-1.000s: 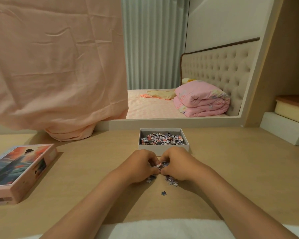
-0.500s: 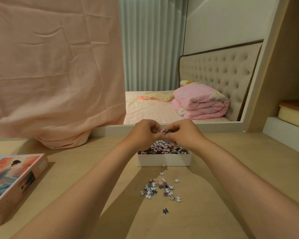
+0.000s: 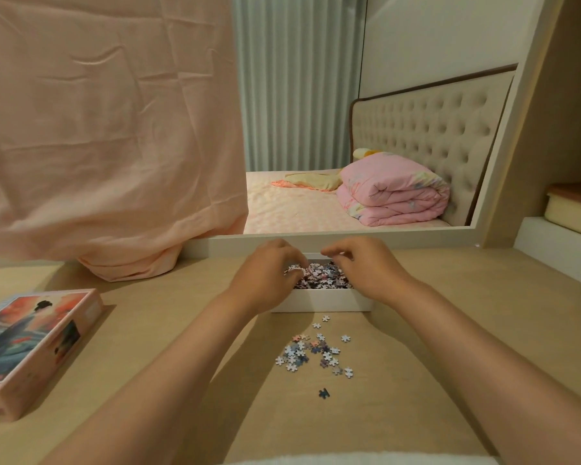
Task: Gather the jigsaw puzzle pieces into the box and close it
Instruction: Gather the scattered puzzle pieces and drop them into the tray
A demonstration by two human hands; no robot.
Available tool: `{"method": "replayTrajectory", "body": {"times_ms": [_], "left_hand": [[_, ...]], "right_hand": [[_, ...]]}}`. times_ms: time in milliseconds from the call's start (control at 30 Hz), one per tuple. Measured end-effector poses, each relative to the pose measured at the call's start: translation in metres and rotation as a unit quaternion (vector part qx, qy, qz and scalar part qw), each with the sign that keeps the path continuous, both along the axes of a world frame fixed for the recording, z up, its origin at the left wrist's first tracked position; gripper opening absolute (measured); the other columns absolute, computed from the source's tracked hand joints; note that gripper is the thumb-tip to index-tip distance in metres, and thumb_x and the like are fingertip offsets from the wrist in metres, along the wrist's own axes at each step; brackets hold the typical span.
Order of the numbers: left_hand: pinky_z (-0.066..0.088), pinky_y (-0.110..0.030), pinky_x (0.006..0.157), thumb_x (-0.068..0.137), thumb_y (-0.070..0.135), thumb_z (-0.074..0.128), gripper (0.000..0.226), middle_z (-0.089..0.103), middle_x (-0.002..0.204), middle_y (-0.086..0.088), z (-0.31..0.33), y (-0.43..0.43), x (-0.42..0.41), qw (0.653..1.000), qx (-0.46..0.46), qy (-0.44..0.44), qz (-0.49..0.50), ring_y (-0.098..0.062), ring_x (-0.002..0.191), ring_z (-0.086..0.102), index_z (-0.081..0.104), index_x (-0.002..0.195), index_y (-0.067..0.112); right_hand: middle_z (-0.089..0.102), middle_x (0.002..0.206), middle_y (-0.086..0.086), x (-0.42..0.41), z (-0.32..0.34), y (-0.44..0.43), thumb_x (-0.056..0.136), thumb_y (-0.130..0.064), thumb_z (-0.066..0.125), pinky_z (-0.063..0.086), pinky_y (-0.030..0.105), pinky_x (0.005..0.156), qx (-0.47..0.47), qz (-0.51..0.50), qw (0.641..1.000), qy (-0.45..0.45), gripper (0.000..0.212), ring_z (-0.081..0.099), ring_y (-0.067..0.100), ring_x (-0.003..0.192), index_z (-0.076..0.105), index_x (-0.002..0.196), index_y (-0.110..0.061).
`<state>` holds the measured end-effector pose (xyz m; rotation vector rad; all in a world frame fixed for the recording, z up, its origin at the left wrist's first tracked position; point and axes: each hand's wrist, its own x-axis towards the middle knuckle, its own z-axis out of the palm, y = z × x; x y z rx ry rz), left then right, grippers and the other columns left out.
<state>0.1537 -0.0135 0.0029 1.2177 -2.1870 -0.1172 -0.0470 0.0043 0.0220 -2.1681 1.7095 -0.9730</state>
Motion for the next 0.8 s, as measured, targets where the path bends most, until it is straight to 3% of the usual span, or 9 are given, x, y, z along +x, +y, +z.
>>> {"method": "replayTrajectory", "body": {"times_ms": [67,167,300,400,600,733,800], "left_hand": [[0.048,-0.032,0.076,0.090,0.024,0.064,0.012,0.056,0.095,0.011,0.002,0.016,0.005,0.999,0.005,-0.022,-0.023,-0.008,0.082,0.054,0.070,0.097,0.031],[0.045,-0.026,0.070,0.089,0.024,0.060,0.016,0.058,0.088,0.015,-0.001,0.037,0.013,0.991,0.067,-0.101,-0.051,-0.001,0.073,0.052,0.071,0.099,0.028],[0.043,-0.023,0.076,0.088,0.038,0.060,0.025,0.056,0.099,0.014,-0.012,0.054,0.020,0.968,0.160,-0.188,-0.038,-0.006,0.084,0.054,0.069,0.111,0.033],[0.044,-0.020,0.081,0.084,0.036,0.063,0.033,0.054,0.104,0.012,-0.020,0.062,0.027,0.968,0.182,-0.166,-0.044,-0.004,0.088,0.055,0.068,0.117,0.035],[0.039,-0.009,0.070,0.087,0.028,0.071,0.026,0.060,0.090,0.013,-0.031,0.068,0.019,0.985,0.126,-0.094,-0.071,0.000,0.074,0.054,0.072,0.113,0.027],[0.047,-0.017,0.078,0.090,0.030,0.067,0.029,0.068,0.096,0.014,-0.031,0.069,0.011,0.985,0.142,-0.063,-0.073,0.001,0.080,0.059,0.067,0.119,0.025],[0.047,-0.021,0.078,0.091,0.034,0.063,0.028,0.065,0.098,0.015,-0.027,0.072,0.013,0.986,0.131,-0.085,-0.053,-0.003,0.083,0.057,0.065,0.118,0.028]], "right_hand": [[0.075,0.102,-0.008,0.002,0.000,0.014,0.095,-0.012,0.058,0.049,0.020,0.083,-0.010,0.027,1.000,-0.001,0.026,0.066,0.003,0.087,0.077,0.107,-0.025],[0.074,0.096,-0.015,0.008,-0.007,0.033,0.094,-0.015,0.057,0.050,0.018,0.081,0.076,0.087,0.991,0.067,0.027,0.063,-0.009,0.076,0.077,0.105,-0.029],[0.069,0.124,-0.007,0.010,-0.022,0.046,0.098,-0.018,0.052,0.049,0.031,0.102,0.123,0.095,0.973,0.171,0.030,0.065,0.009,0.110,0.071,0.119,-0.027],[0.067,0.128,-0.004,0.013,-0.032,0.055,0.099,-0.015,0.052,0.046,0.031,0.104,0.124,0.104,0.966,0.201,0.031,0.061,0.012,0.115,0.069,0.123,-0.023],[0.070,0.120,-0.008,0.006,-0.030,0.064,0.097,-0.013,0.053,0.048,0.020,0.092,0.118,0.112,0.977,0.137,0.032,0.064,0.004,0.100,0.071,0.121,-0.027],[0.057,0.137,-0.005,0.002,-0.041,0.059,0.097,-0.014,0.048,0.042,0.033,0.106,0.102,0.120,0.971,0.180,0.042,0.051,0.015,0.124,0.060,0.135,-0.026],[0.051,0.137,-0.008,0.004,-0.047,0.057,0.095,-0.009,0.046,0.037,0.038,0.110,0.098,0.148,0.960,0.215,0.048,0.042,0.016,0.127,0.056,0.138,-0.027]]}}
